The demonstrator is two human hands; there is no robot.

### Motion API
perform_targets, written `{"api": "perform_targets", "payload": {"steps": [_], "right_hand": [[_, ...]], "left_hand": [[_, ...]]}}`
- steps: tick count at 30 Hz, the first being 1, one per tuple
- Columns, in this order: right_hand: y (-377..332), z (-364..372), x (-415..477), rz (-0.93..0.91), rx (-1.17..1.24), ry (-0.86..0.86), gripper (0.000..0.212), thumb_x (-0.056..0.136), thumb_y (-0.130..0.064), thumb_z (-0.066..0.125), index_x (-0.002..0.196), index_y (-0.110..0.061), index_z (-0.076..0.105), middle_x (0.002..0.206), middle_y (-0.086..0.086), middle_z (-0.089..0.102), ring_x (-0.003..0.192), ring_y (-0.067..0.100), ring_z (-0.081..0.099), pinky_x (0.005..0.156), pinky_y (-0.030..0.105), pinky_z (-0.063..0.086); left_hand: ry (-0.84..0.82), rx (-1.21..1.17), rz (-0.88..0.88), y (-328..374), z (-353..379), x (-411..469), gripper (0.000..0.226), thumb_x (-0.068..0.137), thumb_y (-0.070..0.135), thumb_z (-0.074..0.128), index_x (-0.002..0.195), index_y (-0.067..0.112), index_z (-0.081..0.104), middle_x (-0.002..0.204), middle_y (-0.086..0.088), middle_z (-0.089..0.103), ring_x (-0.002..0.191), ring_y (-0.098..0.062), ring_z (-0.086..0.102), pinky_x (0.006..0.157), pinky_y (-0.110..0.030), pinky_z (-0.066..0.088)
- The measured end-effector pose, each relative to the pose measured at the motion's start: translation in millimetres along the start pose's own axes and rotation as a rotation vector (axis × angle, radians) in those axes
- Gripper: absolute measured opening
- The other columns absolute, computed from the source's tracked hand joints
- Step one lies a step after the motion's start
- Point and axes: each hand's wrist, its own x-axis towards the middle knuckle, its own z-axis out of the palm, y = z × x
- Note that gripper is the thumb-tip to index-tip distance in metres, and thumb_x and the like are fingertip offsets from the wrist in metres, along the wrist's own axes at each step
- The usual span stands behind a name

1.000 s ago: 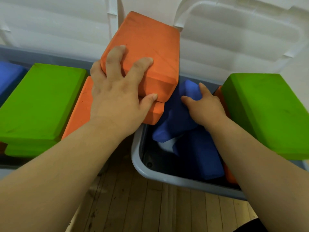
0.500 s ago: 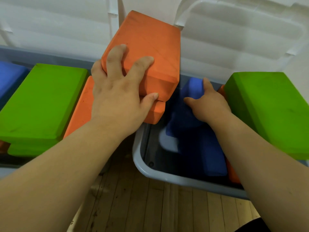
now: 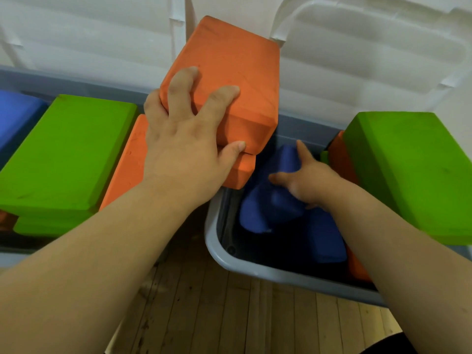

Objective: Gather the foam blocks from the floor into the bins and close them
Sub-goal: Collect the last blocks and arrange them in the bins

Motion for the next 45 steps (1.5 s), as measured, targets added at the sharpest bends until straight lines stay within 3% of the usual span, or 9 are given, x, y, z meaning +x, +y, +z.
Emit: {"api": "perform_targets", "payload": {"steps": [6,10,15,18,23,27,31,37,45], "right_hand": [[2,11,-20,-0.032,-0.212,-0.331,0.119,0.073,-0.063,0.082,0.162,-0.042,0.007,0.141,0.008,0.051,0.095,0.031,0.067,0.079,0.041,0.062],[8,3,-18,-0.118,-0.344,-0.326,0.120,0.068,-0.071,0.080,0.163,-0.038,0.015,0.160,0.006,0.039,0.141,0.030,0.045,0.114,0.039,0.040],[-1,-20,-19,-0.281,0.584,-0.033,0.087,0.078,-0.023,0.081,0.153,-0.039,0.040,0.115,-0.005,0.067,0.092,0.007,0.067,0.073,0.017,0.052],[-14,-28,-27,-0.295,1.026,-0.015,0.070,0.070,-0.045,0.063,0.139,-0.046,0.051,0.112,-0.005,0.067,0.099,0.014,0.066,0.081,0.029,0.048],[-32,-23,-32,-0.371,0.985,-0.113,0.105,0.060,-0.078,0.073,0.153,-0.045,0.037,0.138,-0.007,0.062,0.119,0.016,0.063,0.094,0.032,0.048],[-42,-22,-35,-0.448,1.006,-0.124,0.069,0.090,-0.049,0.072,0.151,-0.040,0.041,0.133,-0.014,0.065,0.107,0.001,0.070,0.072,0.014,0.056],[-44,-17,-34,-0.441,1.113,-0.134,0.080,0.086,-0.039,0.080,0.154,-0.041,0.038,0.132,-0.006,0.067,0.109,0.018,0.072,0.090,0.040,0.060],[-43,-24,-33,-0.326,1.262,-0.189,0.087,0.087,-0.023,0.077,0.157,-0.044,0.029,0.131,-0.005,0.067,0.110,0.026,0.071,0.086,0.049,0.059],[-37,-35,-40,-0.277,1.442,-0.031,0.078,0.090,-0.012,0.071,0.156,-0.033,0.034,0.124,-0.003,0.067,0.086,0.013,0.077,0.066,0.035,0.059]], "left_hand": [[-0.014,-0.004,-0.012,2,-1,0,0.076,0.082,0.058,0.072,0.148,0.045,0.038,0.162,-0.009,0.018,0.140,-0.051,0.026,0.118,-0.059,0.027],[-0.020,-0.014,-0.021,2,-1,0,0.076,0.081,0.057,0.073,0.148,0.046,0.038,0.162,-0.007,0.017,0.140,-0.050,0.026,0.117,-0.059,0.027],[-0.032,-0.018,0.002,-4,-3,1,0.081,0.080,0.056,0.075,0.150,0.046,0.036,0.162,-0.009,0.018,0.141,-0.050,0.026,0.118,-0.060,0.027],[-0.027,-0.016,0.025,-5,-4,0,0.098,0.075,0.053,0.082,0.156,0.046,0.027,0.163,-0.012,0.018,0.141,-0.049,0.025,0.121,-0.056,0.023],[-0.039,-0.083,-0.024,-2,-5,-4,0.130,0.066,0.047,0.091,0.162,0.040,0.004,0.169,-0.011,0.004,0.150,-0.040,0.015,0.123,-0.049,0.017],[-0.038,-0.122,-0.025,-1,-4,-7,0.137,0.064,0.042,0.095,0.162,0.036,-0.001,0.169,-0.013,0.001,0.154,-0.035,0.011,0.120,-0.038,0.013],[-0.045,-0.162,-0.048,-4,-1,-7,0.141,0.062,0.042,0.096,0.161,0.036,-0.004,0.168,-0.014,-0.001,0.156,-0.032,0.010,0.119,-0.035,0.014],[-0.070,-0.245,-0.114,-5,1,-8,0.145,0.062,0.045,0.095,0.162,0.034,-0.009,0.167,-0.009,0.007,0.150,-0.030,0.027,0.116,-0.038,0.029],[-0.127,-0.280,-0.125,-9,-2,-6,0.144,0.064,0.048,0.093,0.161,0.036,-0.014,0.165,0.004,0.032,0.140,-0.028,0.044,0.114,-0.044,0.035]]}}
